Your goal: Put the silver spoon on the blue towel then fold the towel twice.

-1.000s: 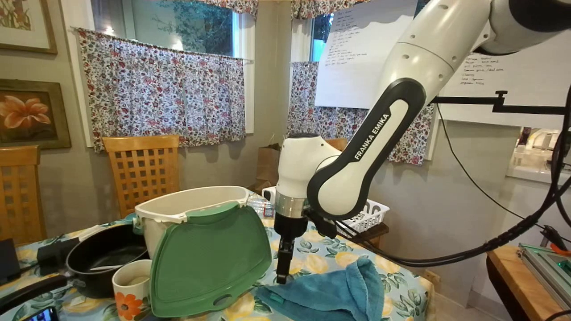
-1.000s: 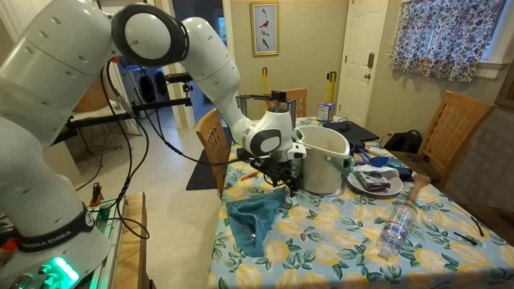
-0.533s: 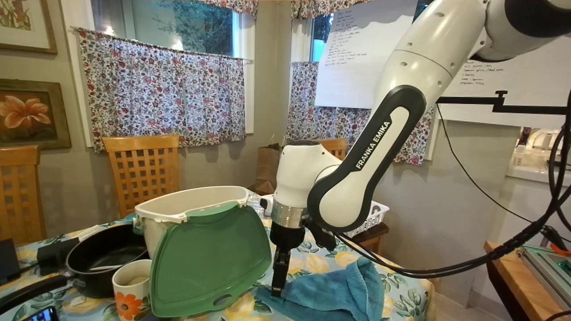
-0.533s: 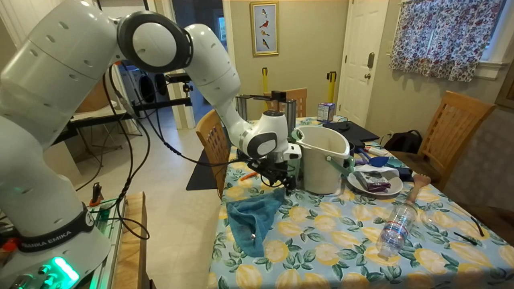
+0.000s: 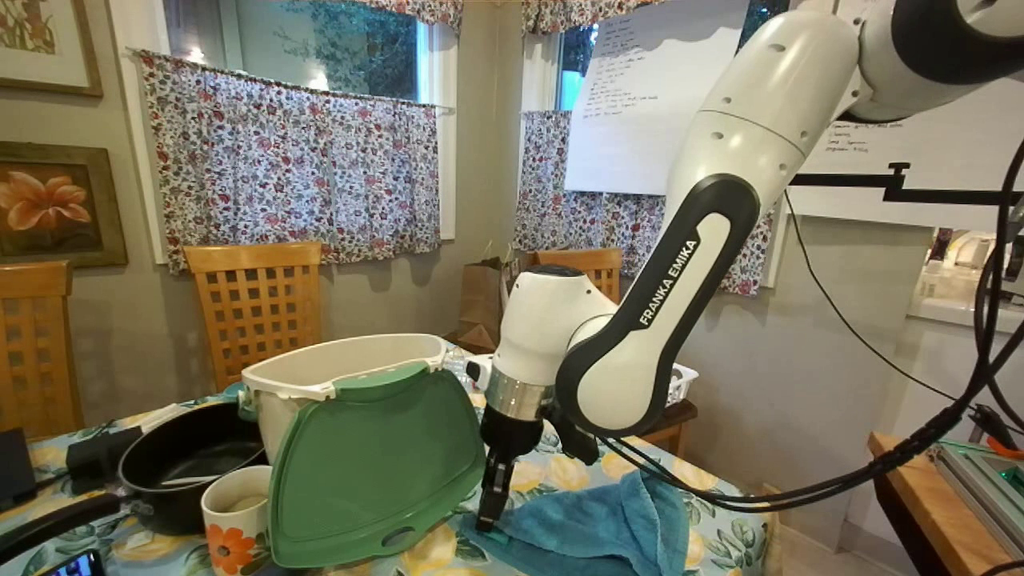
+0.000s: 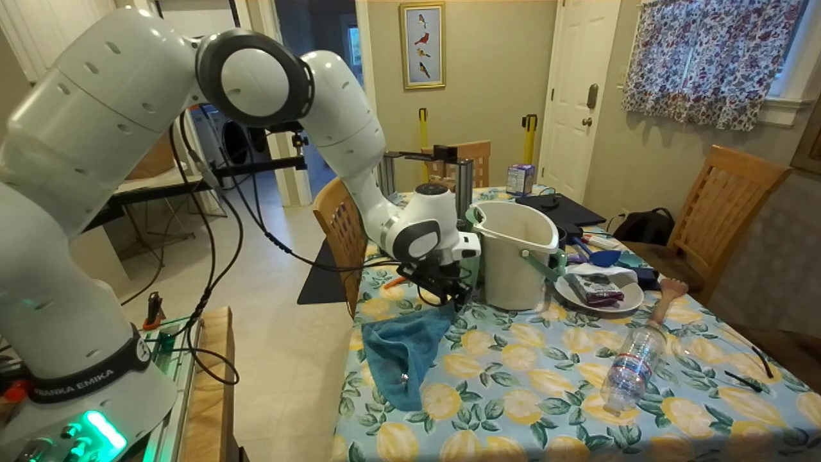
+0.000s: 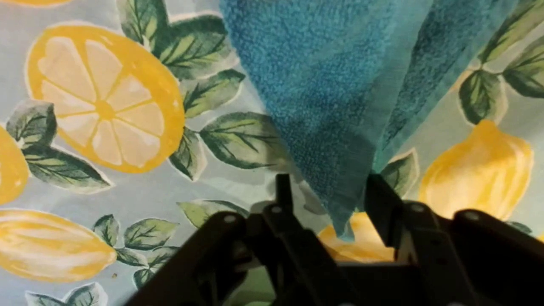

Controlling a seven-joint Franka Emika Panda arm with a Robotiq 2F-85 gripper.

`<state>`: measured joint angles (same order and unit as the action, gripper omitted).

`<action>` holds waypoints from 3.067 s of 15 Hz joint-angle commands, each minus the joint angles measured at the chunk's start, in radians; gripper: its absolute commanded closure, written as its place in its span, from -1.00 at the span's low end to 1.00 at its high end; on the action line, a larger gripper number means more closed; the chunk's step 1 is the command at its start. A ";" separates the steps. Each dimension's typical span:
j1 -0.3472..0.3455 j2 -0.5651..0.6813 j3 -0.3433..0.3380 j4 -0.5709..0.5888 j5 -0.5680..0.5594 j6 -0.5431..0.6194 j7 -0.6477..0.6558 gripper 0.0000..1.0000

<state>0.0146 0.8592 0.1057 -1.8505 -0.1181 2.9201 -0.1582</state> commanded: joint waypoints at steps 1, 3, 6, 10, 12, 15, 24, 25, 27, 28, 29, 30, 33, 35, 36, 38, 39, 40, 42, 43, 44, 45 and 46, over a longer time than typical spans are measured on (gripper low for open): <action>0.006 0.044 -0.008 0.031 -0.012 0.049 -0.024 0.63; 0.002 0.054 -0.004 0.040 -0.009 0.045 -0.028 0.91; -0.002 0.044 -0.002 0.038 -0.004 0.039 -0.024 1.00; -0.013 0.001 0.010 0.000 -0.002 0.049 -0.029 0.98; -0.019 -0.022 0.012 -0.018 0.001 0.050 -0.028 0.98; -0.052 -0.062 0.043 -0.049 0.009 0.055 -0.043 0.98; -0.174 -0.232 0.146 -0.210 0.026 -0.116 -0.166 0.98; -0.188 -0.250 0.156 -0.226 0.031 -0.146 -0.190 0.98; -0.211 -0.288 0.169 -0.260 0.039 -0.197 -0.243 0.98; -0.215 -0.306 0.168 -0.276 0.043 -0.213 -0.263 0.98; -0.230 -0.322 0.177 -0.289 0.051 -0.236 -0.298 0.98; -0.231 -0.337 0.174 -0.304 0.054 -0.247 -0.318 0.98; -0.229 -0.380 0.157 -0.344 0.063 -0.267 -0.359 0.98; -0.228 -0.403 0.150 -0.376 0.072 -0.237 -0.373 0.98; -0.228 -0.413 0.149 -0.391 0.072 -0.227 -0.385 0.98; -0.225 -0.420 0.143 -0.405 0.077 -0.229 -0.394 0.98; -0.226 -0.421 0.141 -0.411 0.079 -0.226 -0.403 0.98; -0.209 -0.416 0.121 -0.417 0.057 -0.196 -0.391 0.98; -0.189 -0.394 0.096 -0.416 0.035 -0.138 -0.368 0.98; -0.179 -0.386 0.081 -0.417 0.025 -0.111 -0.355 0.98; -0.176 -0.378 0.075 -0.419 0.018 -0.097 -0.361 0.98; -0.172 -0.372 0.068 -0.421 0.008 -0.095 -0.366 0.98; -0.174 -0.366 0.069 -0.418 0.003 -0.106 -0.377 0.98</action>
<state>-0.1746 0.4845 0.1958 -2.2521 -0.0847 2.7948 -0.5247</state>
